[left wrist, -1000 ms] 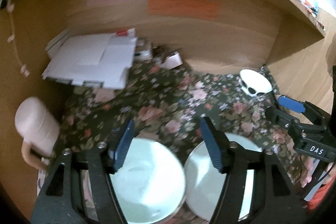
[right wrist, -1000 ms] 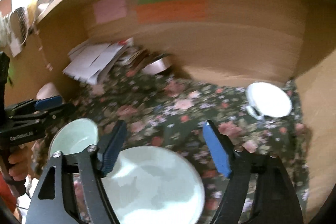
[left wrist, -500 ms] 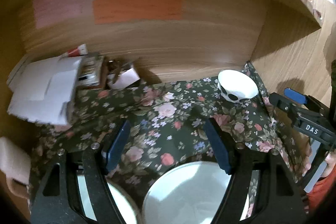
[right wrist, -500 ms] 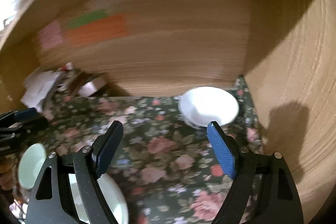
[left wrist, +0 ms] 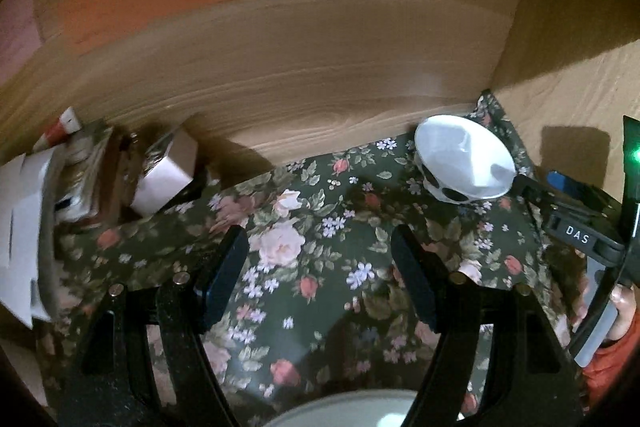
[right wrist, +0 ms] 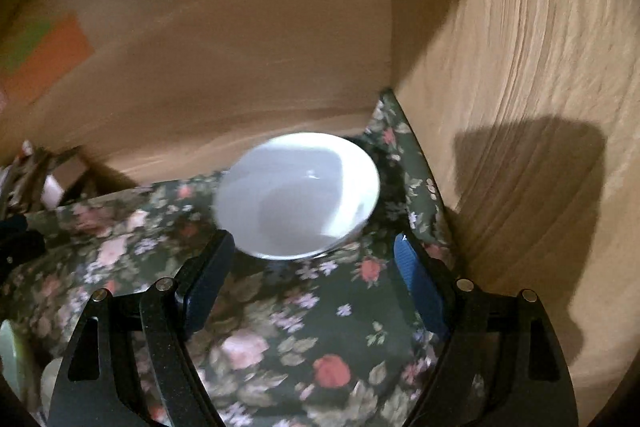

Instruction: Organize plates and bowls

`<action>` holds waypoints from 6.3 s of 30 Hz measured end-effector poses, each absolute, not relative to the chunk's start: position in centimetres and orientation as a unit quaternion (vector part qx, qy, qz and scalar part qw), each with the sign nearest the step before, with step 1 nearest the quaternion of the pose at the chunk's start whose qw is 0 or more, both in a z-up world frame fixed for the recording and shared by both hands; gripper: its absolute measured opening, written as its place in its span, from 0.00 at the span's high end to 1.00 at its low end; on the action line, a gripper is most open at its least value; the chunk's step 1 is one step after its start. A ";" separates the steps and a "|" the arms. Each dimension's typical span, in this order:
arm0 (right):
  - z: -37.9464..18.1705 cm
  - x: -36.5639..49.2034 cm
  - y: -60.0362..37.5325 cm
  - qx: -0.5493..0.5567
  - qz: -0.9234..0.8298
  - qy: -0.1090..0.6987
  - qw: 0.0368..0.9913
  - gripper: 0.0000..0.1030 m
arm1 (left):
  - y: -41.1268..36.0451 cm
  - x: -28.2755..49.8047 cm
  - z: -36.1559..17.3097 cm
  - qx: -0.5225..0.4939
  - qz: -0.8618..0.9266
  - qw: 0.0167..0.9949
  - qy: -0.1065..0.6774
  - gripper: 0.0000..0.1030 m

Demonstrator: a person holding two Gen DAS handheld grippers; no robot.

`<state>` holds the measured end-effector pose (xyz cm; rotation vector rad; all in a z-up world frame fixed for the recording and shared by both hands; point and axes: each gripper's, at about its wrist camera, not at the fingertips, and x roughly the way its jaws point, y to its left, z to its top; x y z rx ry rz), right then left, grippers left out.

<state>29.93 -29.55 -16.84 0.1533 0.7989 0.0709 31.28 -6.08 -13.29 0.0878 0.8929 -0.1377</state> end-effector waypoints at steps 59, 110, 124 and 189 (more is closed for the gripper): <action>-22.0 31.5 -26.8 0.102 0.178 0.497 0.843 0.82 | -11.6 37.4 -23.2 0.074 -0.094 0.832 0.542 0.73; -12.3 18.6 -21.7 0.063 0.197 0.379 0.902 0.82 | -5.2 22.5 -13.5 0.022 -0.069 0.894 0.441 0.77; -12.2 15.3 -17.2 0.043 0.233 0.376 0.896 0.82 | -0.8 17.9 -13.5 -0.009 -0.036 0.899 0.435 0.77; -15.4 12.3 -0.6 -0.047 0.376 0.396 0.836 0.79 | 13.7 9.0 -16.0 -0.050 0.094 0.901 0.421 0.77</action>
